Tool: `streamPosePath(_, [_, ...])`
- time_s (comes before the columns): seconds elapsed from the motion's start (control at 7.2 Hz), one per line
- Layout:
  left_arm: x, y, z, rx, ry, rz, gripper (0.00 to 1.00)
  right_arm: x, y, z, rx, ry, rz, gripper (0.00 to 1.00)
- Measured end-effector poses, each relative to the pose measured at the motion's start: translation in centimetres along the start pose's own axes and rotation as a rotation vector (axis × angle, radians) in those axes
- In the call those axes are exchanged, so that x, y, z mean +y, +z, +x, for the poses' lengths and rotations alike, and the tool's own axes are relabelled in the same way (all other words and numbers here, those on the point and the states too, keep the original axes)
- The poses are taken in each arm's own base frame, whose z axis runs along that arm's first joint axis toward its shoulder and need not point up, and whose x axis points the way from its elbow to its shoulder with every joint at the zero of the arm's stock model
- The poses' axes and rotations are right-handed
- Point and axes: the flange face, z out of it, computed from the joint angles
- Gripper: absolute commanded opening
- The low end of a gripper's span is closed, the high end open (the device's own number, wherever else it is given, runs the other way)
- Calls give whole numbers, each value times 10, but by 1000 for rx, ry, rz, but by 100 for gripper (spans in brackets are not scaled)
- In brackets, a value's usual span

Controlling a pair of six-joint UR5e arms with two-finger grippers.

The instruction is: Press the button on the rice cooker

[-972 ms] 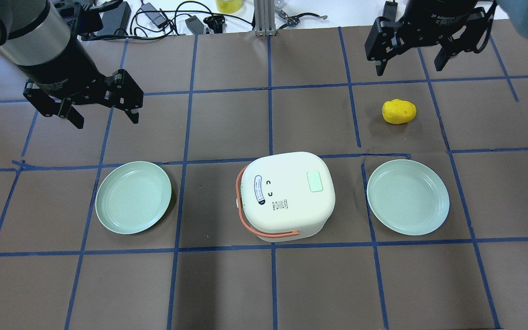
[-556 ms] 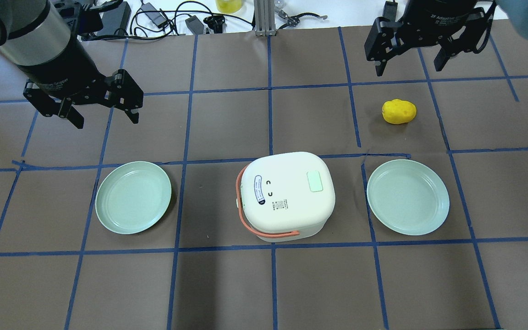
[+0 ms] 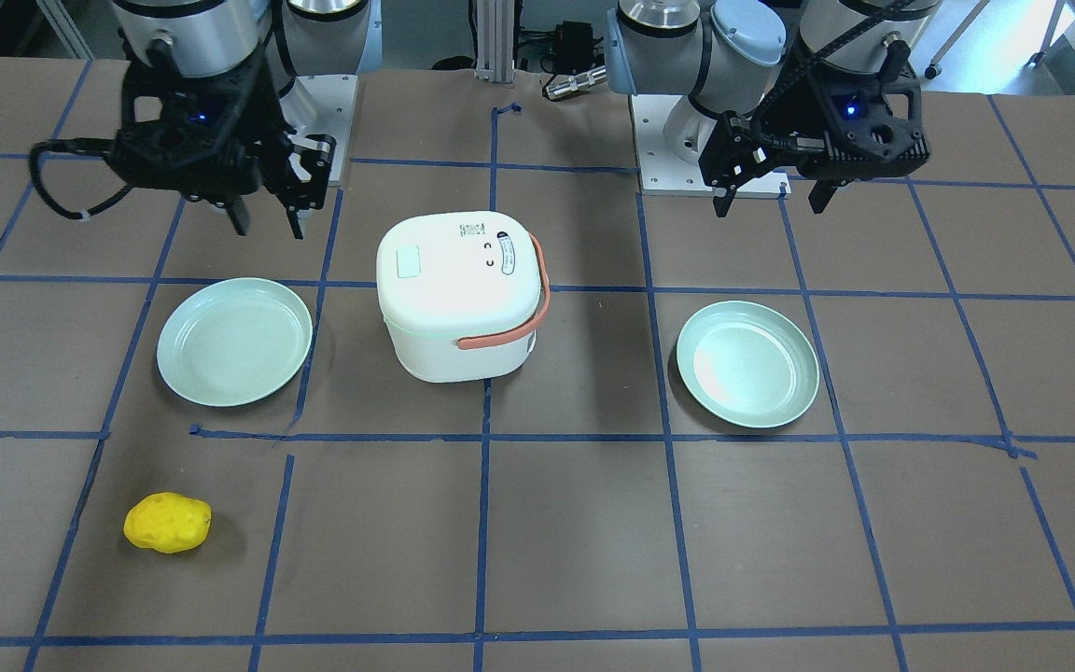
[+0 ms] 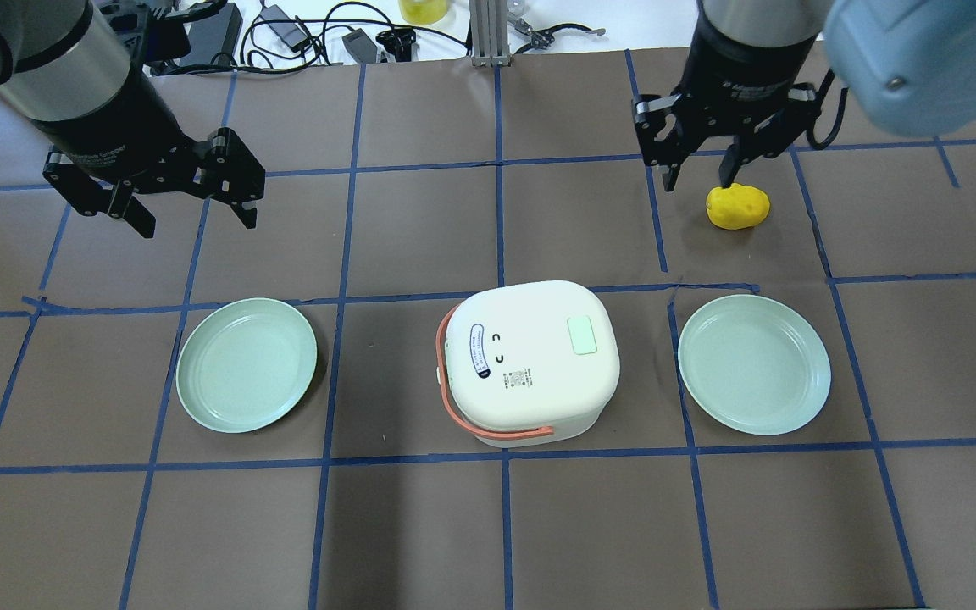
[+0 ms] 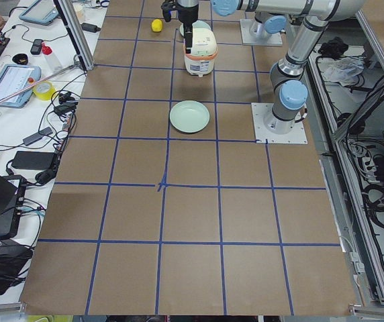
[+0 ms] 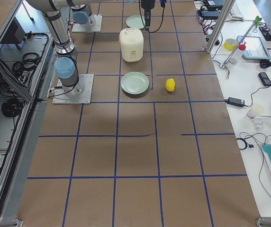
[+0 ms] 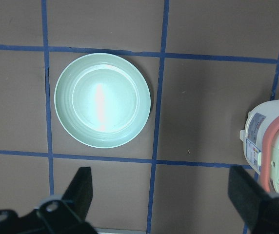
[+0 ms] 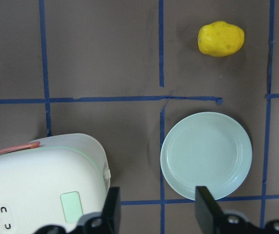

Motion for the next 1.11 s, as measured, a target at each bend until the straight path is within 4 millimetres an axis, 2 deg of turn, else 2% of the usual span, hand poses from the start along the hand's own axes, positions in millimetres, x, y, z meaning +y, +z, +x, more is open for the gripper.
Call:
streamPosePath(0.28, [0,0,0,0,1,0,100,33,49,-44,11,-17,-80,0])
streamPosePath(0.42, [0,0,0,0,1,0,100,43,73,-57,-2,-36,-92,0])
streamPosePath(0.69, [0,0,0,0,1,0,100,57,117,-69,-33,-65,-68,0])
streamPosePath(0.97, [0,0,0,0,0,0,100,66,142,-75,-42,-84,-34,0])
streamPosePath(1.11, [0,0,0,0,0,0,100,68,145,-76,-42,-87,-28,32])
